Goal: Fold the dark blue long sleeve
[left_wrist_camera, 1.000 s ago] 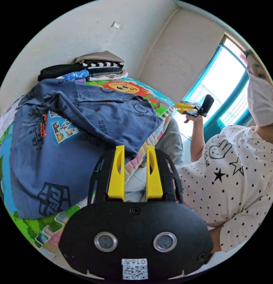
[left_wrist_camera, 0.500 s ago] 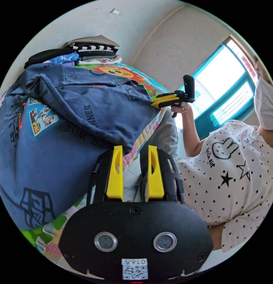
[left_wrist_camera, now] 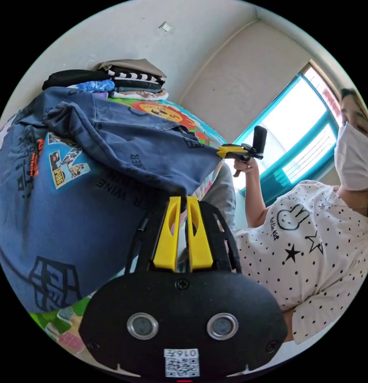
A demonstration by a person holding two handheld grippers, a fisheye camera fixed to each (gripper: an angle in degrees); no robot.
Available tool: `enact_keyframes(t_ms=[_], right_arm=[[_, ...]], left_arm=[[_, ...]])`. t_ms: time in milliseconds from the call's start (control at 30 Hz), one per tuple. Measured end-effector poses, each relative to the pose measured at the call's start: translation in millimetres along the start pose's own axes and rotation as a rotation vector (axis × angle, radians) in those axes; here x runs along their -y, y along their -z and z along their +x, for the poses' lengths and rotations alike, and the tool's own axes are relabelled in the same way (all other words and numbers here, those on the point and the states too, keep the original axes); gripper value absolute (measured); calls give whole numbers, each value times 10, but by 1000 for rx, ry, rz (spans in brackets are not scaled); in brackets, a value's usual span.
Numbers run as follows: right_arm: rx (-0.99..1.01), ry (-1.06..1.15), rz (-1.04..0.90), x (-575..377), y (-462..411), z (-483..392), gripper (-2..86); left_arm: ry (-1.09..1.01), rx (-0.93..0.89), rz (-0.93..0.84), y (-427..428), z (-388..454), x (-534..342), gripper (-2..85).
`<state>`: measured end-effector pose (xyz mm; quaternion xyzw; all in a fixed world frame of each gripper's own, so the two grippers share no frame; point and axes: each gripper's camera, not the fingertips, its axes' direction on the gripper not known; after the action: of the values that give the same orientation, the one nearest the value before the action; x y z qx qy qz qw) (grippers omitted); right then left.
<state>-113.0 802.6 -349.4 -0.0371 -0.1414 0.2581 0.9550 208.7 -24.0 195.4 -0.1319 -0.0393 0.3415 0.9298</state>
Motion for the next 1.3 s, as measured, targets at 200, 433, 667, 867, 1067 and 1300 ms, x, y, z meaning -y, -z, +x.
enact_keyframes(t_ms=[200, 433, 667, 867, 1067, 1300], right_arm=[[13, 36, -32, -116, -18, 11, 8], [1, -15, -81, -134, -119, 140, 13], [-123, -61, -29, -51, -25, 270, 36], [-51, -71, -54, 373, -274, 388, 84], [-119, -10, -177, 606, -766, 246, 34], [-73, -20, -107, 523, -365, 333, 2]], left_arm=[[-62, -16, -50, 120, 11, 227, -8], [80, 60, -90, 0, -317, 364, -4], [164, 74, -55, -115, -400, 49, 49], [243, 170, -32, -217, -391, -9, 63], [224, 189, -14, -276, -289, 28, 46], [169, 204, 23, -221, -95, -24, 33]])
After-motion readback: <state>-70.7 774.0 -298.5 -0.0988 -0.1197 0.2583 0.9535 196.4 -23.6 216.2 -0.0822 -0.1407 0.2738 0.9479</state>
